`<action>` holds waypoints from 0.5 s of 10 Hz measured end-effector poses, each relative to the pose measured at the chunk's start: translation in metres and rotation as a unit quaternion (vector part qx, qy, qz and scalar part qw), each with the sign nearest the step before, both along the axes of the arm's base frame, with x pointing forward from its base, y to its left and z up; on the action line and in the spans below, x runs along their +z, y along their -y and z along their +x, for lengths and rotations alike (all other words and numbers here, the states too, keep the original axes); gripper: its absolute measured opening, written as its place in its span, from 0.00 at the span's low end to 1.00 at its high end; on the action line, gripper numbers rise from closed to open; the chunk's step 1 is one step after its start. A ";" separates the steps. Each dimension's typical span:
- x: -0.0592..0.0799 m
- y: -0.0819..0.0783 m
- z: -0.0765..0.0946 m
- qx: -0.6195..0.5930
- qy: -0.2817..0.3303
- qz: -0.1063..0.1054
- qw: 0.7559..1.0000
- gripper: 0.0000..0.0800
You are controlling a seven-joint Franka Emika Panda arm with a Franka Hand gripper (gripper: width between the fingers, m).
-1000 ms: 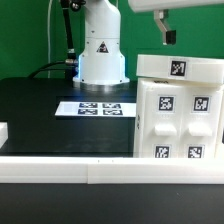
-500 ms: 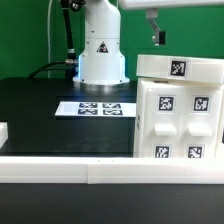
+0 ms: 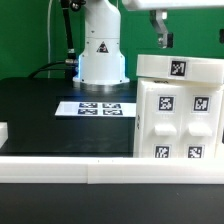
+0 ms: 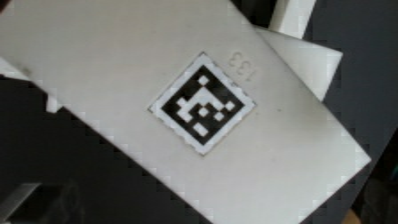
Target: Assemble cabinet
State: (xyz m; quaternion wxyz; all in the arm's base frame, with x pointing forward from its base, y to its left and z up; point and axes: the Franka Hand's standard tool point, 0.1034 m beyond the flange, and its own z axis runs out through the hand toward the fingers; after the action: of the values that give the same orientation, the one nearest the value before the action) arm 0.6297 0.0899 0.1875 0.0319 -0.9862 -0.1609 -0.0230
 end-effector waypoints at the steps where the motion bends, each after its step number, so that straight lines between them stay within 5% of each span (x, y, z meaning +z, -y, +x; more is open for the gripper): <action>1: 0.000 -0.001 0.000 0.039 0.002 -0.006 0.999 1.00; 5: -0.008 -0.002 -0.005 0.149 0.009 -0.019 0.989 1.00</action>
Offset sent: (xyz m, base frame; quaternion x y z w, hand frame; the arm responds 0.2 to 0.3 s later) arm -0.0125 0.0077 -0.0064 0.0104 0.0118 -0.1319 0.9911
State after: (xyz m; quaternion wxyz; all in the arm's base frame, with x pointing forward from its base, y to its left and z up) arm 0.6244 0.0922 0.1794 0.0153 -0.9514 -0.3067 -0.0236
